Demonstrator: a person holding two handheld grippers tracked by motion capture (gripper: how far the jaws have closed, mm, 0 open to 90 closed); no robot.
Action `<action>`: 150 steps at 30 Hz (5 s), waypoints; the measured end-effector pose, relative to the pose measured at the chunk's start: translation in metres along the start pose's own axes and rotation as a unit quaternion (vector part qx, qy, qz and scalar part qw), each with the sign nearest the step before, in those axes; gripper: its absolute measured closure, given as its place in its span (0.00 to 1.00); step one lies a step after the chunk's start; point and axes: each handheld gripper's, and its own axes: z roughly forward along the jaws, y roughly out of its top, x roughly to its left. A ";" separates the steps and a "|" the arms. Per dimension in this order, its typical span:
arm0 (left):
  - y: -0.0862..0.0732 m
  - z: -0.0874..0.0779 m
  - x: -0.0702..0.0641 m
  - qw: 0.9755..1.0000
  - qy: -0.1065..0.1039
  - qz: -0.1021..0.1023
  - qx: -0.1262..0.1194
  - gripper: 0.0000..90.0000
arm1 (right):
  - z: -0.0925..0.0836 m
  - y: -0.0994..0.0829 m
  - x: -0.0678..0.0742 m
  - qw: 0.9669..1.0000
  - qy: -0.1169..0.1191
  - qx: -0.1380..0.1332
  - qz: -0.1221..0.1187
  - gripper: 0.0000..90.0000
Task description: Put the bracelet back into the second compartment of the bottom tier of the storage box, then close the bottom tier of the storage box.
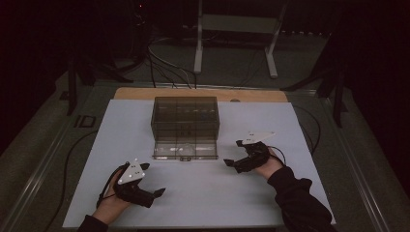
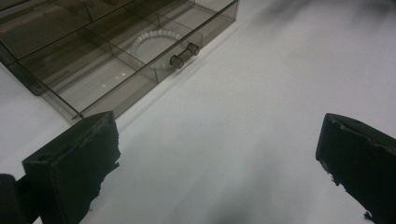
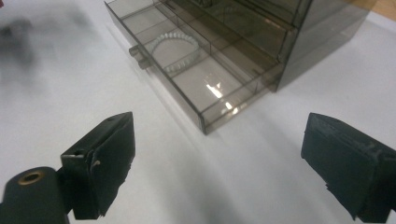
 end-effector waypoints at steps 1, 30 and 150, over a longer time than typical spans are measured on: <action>0.000 0.000 0.000 1.000 0.000 0.000 -0.001 0.00 | -0.001 -0.003 0.000 1.000 0.000 0.000 0.000 0.11; 0.000 0.000 -0.001 1.000 -0.001 0.004 -0.001 0.00 | -0.046 -0.069 0.006 1.000 -0.019 -0.012 0.020 0.12; 0.061 0.015 -0.022 0.993 0.103 -0.050 -0.039 0.00 | -0.061 -0.085 0.014 0.998 -0.037 -0.035 0.021 0.12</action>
